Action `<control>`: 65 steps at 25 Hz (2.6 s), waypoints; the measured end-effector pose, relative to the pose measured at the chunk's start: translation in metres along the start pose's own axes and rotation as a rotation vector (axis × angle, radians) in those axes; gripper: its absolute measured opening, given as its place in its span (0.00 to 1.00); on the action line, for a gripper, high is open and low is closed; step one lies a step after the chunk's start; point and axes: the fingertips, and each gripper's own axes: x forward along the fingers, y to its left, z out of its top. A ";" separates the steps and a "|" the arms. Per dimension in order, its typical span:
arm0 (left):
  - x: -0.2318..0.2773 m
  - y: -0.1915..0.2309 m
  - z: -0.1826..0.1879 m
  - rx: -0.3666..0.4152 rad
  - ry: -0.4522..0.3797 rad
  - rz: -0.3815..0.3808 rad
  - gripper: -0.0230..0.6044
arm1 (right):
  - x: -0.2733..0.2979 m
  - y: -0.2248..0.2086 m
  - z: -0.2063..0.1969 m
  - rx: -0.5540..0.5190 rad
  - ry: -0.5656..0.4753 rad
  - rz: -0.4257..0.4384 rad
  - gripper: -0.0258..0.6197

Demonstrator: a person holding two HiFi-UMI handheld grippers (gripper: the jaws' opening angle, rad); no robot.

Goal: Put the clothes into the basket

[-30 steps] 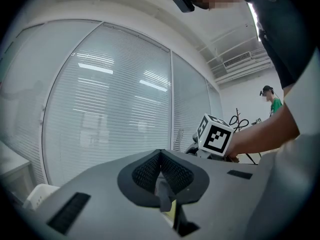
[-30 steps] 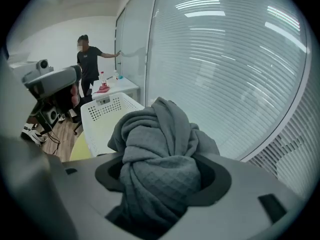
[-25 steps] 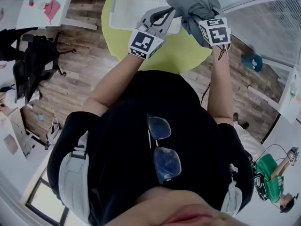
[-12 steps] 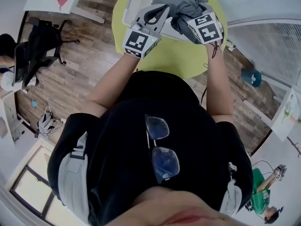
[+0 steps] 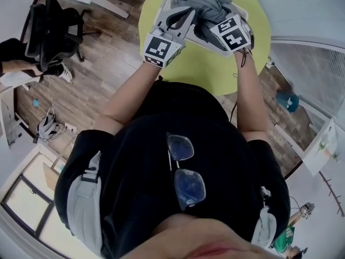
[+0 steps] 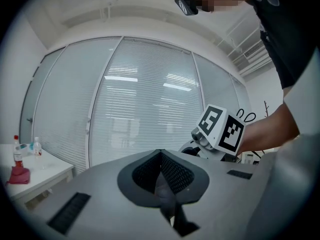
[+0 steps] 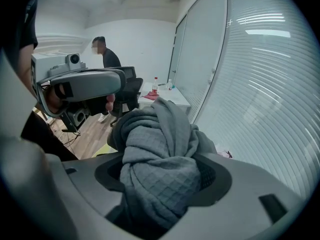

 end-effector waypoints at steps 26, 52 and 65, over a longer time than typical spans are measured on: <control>0.035 0.026 -0.062 -0.039 0.120 -0.053 0.05 | 0.079 0.020 -0.044 -0.067 0.082 0.170 0.54; 0.043 0.039 -0.108 -0.053 0.215 -0.075 0.05 | 0.192 0.054 -0.132 -0.076 0.216 0.254 0.55; 0.032 0.034 -0.102 -0.045 0.203 -0.088 0.05 | 0.188 0.049 -0.135 -0.025 0.254 0.209 0.62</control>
